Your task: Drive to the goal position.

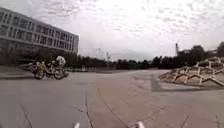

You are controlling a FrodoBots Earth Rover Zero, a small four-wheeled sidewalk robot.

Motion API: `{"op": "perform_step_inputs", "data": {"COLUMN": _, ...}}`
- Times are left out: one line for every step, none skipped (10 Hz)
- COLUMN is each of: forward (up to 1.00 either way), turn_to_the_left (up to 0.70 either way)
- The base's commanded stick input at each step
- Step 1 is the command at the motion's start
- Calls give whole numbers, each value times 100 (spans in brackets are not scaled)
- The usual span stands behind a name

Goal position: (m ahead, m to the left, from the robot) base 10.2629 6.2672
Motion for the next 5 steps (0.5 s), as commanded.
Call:
{"op": "perform_step_inputs", "data": {"forward": 70, "turn_to_the_left": 0}}
{"op": "perform_step_inputs", "data": {"forward": 70, "turn_to_the_left": 0}}
{"op": "perform_step_inputs", "data": {"forward": 70, "turn_to_the_left": 0}}
{"op": "perform_step_inputs", "data": {"forward": 70, "turn_to_the_left": 0}}
{"op": "perform_step_inputs", "data": {"forward": 70, "turn_to_the_left": 0}}
